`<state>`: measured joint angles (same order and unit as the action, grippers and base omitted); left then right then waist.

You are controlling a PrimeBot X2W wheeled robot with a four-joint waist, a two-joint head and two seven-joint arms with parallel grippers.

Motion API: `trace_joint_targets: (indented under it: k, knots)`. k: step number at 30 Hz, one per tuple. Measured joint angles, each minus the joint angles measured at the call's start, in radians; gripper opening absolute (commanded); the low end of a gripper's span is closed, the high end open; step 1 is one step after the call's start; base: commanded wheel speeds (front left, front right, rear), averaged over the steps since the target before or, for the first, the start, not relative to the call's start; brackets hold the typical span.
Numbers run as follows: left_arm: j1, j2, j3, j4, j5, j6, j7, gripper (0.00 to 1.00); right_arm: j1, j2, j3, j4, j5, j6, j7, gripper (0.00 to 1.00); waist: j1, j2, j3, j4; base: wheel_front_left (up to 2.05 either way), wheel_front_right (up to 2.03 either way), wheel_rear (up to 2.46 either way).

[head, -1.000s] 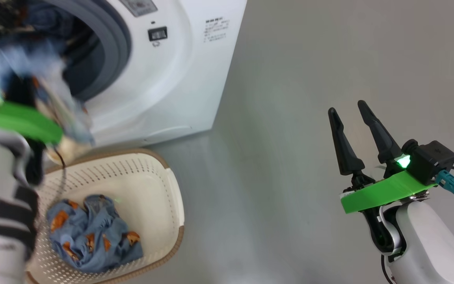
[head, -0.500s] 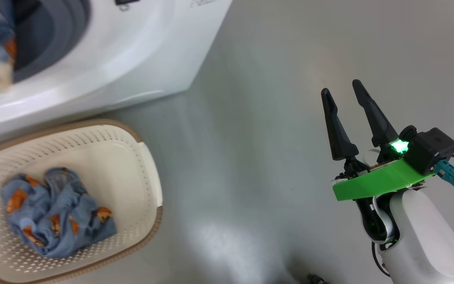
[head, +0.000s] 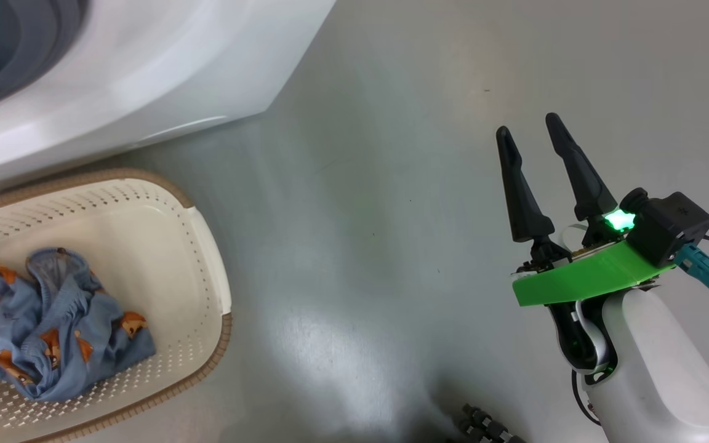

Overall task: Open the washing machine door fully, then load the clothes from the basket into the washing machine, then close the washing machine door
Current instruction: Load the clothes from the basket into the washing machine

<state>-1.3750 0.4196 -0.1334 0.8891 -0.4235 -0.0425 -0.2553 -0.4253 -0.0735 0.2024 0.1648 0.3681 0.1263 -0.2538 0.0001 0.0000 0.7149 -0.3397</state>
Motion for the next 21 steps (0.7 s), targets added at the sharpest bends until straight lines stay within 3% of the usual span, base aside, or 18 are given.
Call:
trace_joint_targets:
  k: [6, 9, 11, 21]
  knots:
    - [0.007, 0.001, 0.063, -0.061, 0.040, 0.017, 0.000, 0.00, -0.001, 0.002, 0.001, 0.006, 0.000, 0.000, 0.000, 1.00, -0.0002, 0.0000, -0.014, 0.004, 0.00, 0.00, 0.00]
    - [0.010, -0.012, 0.067, 0.022, 0.040, 0.016, 0.004, 0.01, -0.001, 0.003, 0.003, 0.013, 0.000, 0.000, 0.000, 1.00, -0.0002, 0.0000, -0.027, 0.006, 0.00, 0.00, 0.00]
    - [0.017, -0.021, 0.066, 0.061, 0.038, 0.015, 0.017, 1.00, -0.001, 0.003, 0.003, 0.015, 0.000, 0.000, 0.000, 1.00, -0.0001, 0.0000, -0.032, 0.007, 0.00, 0.00, 0.00]
    - [0.026, -0.041, 0.013, 0.282, 0.038, -0.042, 0.151, 1.00, -0.001, 0.001, 0.014, 0.033, 0.002, 0.000, 0.000, 1.00, -0.0002, 0.0000, -0.083, 0.016, 0.00, 0.00, 0.00]
